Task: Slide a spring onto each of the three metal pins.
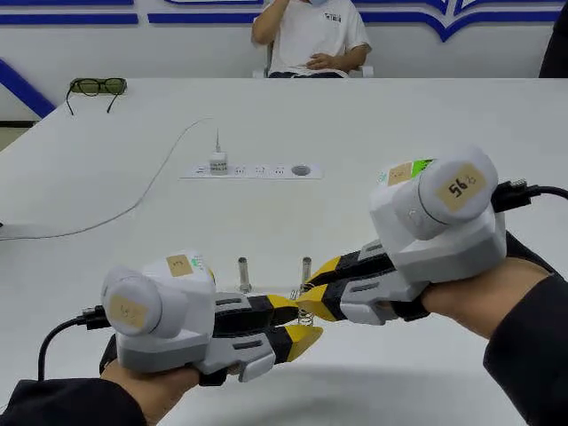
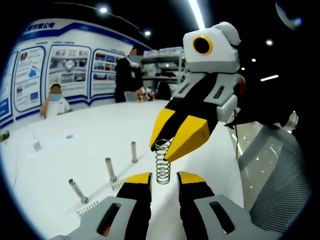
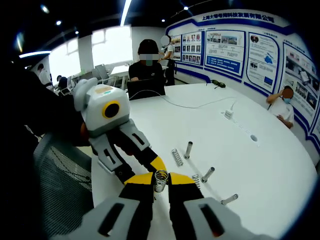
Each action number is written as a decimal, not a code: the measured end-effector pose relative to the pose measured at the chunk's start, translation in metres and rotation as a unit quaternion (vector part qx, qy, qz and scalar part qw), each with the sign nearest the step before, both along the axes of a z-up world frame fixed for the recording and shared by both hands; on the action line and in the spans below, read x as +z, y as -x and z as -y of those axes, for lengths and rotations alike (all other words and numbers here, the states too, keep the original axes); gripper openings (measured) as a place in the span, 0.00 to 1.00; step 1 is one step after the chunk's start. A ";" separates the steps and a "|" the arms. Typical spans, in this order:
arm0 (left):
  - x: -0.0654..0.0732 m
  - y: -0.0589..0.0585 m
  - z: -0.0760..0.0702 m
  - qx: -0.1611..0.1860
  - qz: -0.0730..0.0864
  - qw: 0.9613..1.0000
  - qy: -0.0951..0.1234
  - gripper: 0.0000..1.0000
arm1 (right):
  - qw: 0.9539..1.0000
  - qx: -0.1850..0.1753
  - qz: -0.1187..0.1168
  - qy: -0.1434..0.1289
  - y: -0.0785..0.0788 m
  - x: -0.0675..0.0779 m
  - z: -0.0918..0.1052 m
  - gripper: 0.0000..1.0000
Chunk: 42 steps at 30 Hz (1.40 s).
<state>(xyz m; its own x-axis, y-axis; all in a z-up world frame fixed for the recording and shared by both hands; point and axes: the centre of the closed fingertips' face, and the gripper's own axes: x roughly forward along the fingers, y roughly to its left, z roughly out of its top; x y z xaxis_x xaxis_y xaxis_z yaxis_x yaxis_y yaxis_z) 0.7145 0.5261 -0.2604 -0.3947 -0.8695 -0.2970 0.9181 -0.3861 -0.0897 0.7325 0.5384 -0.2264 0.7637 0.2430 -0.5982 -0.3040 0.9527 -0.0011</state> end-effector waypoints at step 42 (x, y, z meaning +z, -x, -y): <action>0.007 -0.065 -0.040 0.107 0.009 0.994 0.016 0.52 | 0.997 -0.070 0.008 0.021 0.009 0.006 0.068 0.12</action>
<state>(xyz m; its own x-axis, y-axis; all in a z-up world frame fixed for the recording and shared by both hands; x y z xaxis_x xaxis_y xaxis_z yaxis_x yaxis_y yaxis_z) 0.7796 0.5660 -0.2536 -0.1941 -0.9424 -0.2725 0.9809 -0.1835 -0.0639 0.7237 0.4704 -0.2209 0.7980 0.1083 -0.5929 -0.1673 0.9849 -0.0454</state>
